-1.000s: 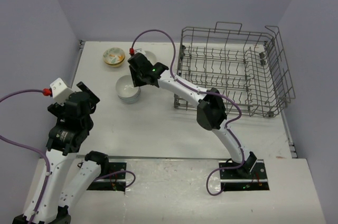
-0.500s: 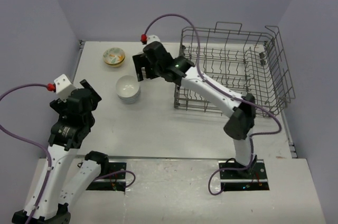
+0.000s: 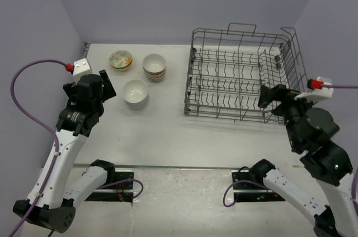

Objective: Unload the bowls from the dish rack

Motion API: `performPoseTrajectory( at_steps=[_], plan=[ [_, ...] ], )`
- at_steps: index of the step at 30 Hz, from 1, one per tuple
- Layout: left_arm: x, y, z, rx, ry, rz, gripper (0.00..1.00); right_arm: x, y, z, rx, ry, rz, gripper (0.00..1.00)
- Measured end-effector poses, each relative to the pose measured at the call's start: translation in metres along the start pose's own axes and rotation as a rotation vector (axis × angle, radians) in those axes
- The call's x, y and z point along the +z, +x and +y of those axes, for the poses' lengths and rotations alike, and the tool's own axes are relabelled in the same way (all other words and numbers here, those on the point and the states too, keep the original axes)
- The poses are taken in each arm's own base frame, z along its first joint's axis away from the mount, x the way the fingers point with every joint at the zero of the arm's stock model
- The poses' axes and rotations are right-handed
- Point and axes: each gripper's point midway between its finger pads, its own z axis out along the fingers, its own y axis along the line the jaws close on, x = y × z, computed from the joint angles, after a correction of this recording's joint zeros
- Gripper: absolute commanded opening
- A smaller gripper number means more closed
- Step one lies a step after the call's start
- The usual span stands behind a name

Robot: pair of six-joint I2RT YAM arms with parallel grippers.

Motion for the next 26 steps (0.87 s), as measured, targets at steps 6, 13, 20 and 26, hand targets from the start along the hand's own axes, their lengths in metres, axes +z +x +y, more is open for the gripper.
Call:
performPoseTrajectory(
  at_steps=[6,13,20,26],
  plan=[
    [-0.010,-0.007,0.007,-0.004,0.027,-0.070,1.00,-0.043,0.016,-0.051,0.006,0.081,-0.024,0.99],
    [-0.016,0.002,0.025,-0.032,0.009,-0.145,1.00,-0.051,0.056,-0.069,-0.004,0.101,0.031,0.99],
    [-0.012,0.012,0.030,-0.027,-0.009,-0.143,1.00,-0.042,0.084,-0.070,-0.031,0.121,0.089,0.99],
    [-0.014,0.009,0.030,-0.039,-0.007,-0.158,1.00,-0.040,0.081,-0.068,-0.012,0.117,0.076,0.99]
  ],
)
